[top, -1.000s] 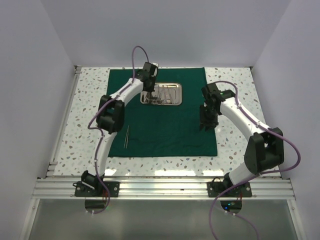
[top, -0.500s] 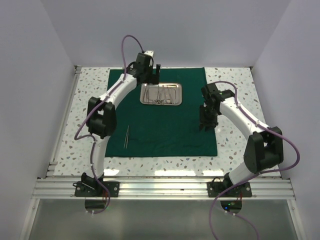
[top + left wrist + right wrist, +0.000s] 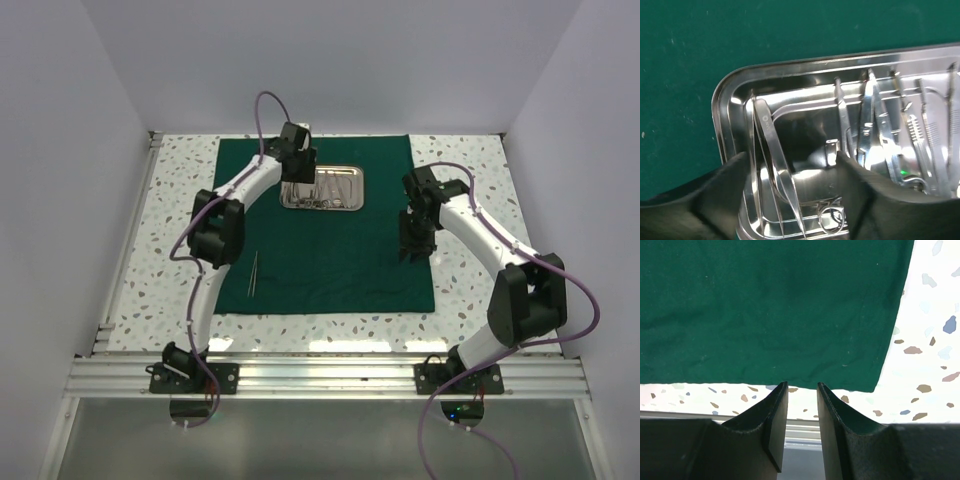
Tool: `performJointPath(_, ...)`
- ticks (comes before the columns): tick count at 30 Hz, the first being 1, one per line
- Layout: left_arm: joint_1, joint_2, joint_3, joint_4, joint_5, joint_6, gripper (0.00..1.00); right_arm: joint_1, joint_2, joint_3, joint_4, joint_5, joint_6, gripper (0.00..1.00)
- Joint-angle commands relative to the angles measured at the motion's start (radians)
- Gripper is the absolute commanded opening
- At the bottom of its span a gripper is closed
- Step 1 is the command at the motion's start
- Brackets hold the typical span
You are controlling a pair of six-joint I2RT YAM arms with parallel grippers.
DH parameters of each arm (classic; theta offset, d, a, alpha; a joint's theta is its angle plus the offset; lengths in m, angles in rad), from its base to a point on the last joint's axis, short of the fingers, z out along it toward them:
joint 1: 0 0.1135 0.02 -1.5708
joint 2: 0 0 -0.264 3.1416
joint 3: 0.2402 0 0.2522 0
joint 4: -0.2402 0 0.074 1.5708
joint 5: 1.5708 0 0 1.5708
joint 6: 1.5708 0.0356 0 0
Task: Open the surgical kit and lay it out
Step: Pick up the medical item from the container.
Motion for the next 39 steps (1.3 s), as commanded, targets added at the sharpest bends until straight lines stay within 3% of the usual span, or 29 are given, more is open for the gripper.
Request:
performJointPath(1,0.008,-0.003,0.022,-0.005,-0.033,-0.024,0.68,0.002,-0.031,0.012,-0.019,0.012,-0.019,0.34)
performJointPath(5,0.007,-0.029,-0.015,0.01,-0.029,-0.026,0.46,0.001,-0.022,0.012,-0.018,0.012,-0.019,0.34)
performJointPath(8,-0.001,-0.058,-0.035,0.013,-0.041,-0.023,0.4,0.001,-0.01,0.012,-0.008,0.009,-0.015,0.34)
performJointPath(27,-0.045,-0.115,-0.122,-0.034,-0.115,-0.053,0.32,-0.001,0.012,0.005,0.01,-0.002,-0.007,0.34)
performJointPath(39,-0.056,-0.106,-0.149,-0.034,-0.092,-0.06,0.29,0.001,0.015,0.0,0.019,-0.008,-0.007,0.33)
